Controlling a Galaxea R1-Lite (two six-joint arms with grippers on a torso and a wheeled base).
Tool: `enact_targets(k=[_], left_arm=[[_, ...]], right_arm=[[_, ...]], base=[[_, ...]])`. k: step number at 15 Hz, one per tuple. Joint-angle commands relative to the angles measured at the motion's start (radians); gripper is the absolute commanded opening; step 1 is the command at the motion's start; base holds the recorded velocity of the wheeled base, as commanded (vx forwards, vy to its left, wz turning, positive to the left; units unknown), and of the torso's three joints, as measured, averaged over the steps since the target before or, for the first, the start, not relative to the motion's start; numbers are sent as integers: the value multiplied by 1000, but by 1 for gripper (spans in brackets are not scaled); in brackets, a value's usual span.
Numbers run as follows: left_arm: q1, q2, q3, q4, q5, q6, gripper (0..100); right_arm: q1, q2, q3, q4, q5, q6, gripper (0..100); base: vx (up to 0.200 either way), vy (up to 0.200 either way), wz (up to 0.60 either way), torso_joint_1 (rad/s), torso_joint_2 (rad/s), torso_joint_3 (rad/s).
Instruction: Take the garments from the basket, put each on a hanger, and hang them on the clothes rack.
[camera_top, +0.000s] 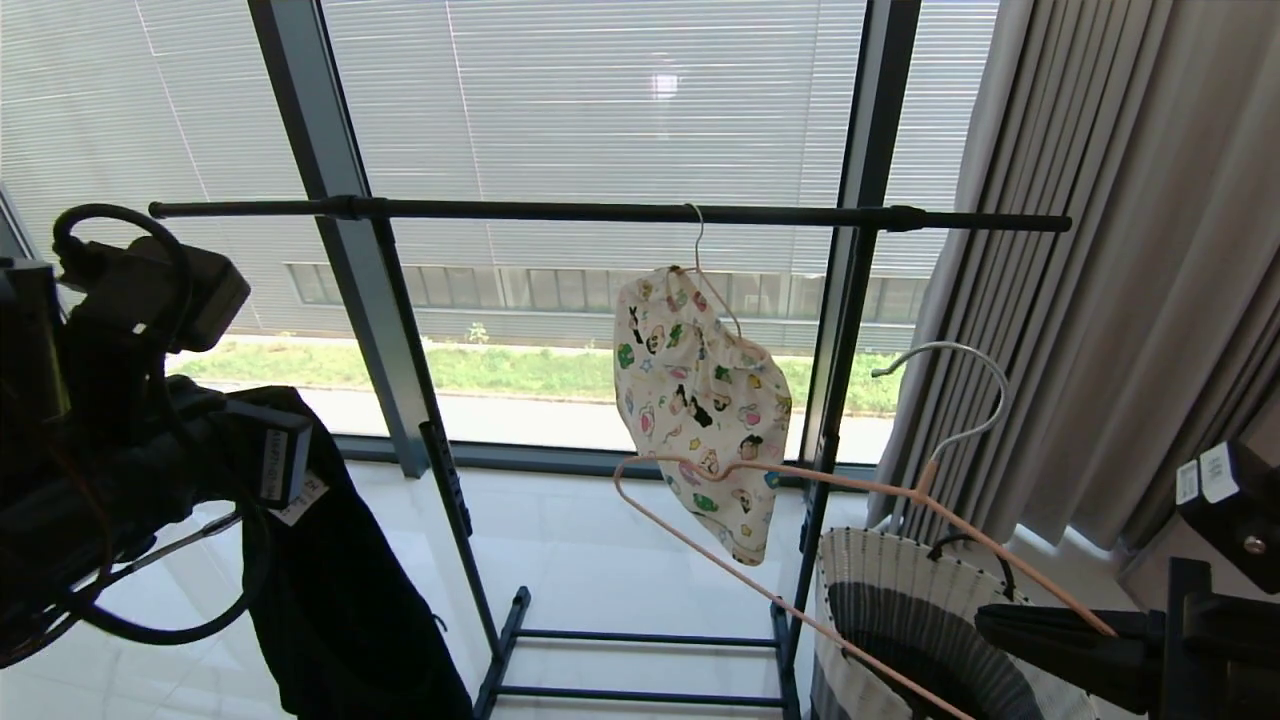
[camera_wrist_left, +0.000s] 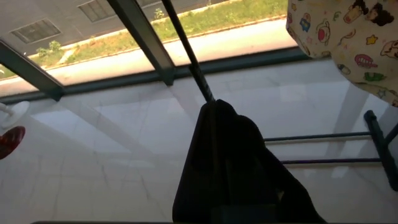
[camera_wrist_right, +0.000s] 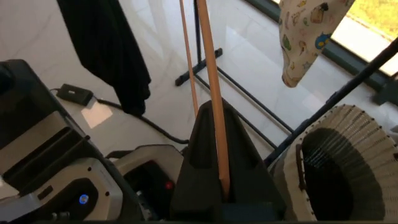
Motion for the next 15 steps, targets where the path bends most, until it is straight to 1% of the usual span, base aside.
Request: enact_targets(k=[1, 2, 5, 7, 8, 9, 12, 15], left_arm=[[-23, 177, -94, -24, 38, -94, 0], [-39, 221, -131, -25, 47, -143, 0], [-78, 323, -221, -24, 79, -244, 0], [-108, 344, -250, -24, 79, -253, 0], [-121, 350, -257, -24, 79, -253, 0], [-124, 352, -257, -25, 79, -255, 0], [-126, 356, -260, -25, 79, -255, 0], [-175, 353, -258, -25, 81, -256, 0]], right_arm=[[68, 19, 28, -64, 1, 43, 0], [93, 51, 35, -113, 1, 68, 0], [144, 170, 33, -242, 1, 80, 0], [144, 234, 32, -319, -1, 80, 0], [142, 286, 28, -382, -1, 88, 0], [141, 305, 27, -408, -1, 92, 0], [141, 315, 27, -417, -1, 92, 0], [139, 349, -5, -419, -1, 94, 0]], base=[[0, 0, 0, 0, 0, 0], [0, 0, 0, 0, 0, 0], [0, 0, 0, 0, 0, 0], [0, 0, 0, 0, 0, 0], [0, 0, 0, 0, 0, 0], [0, 0, 0, 0, 0, 0], [0, 0, 0, 0, 0, 0], [0, 0, 0, 0, 0, 0]])
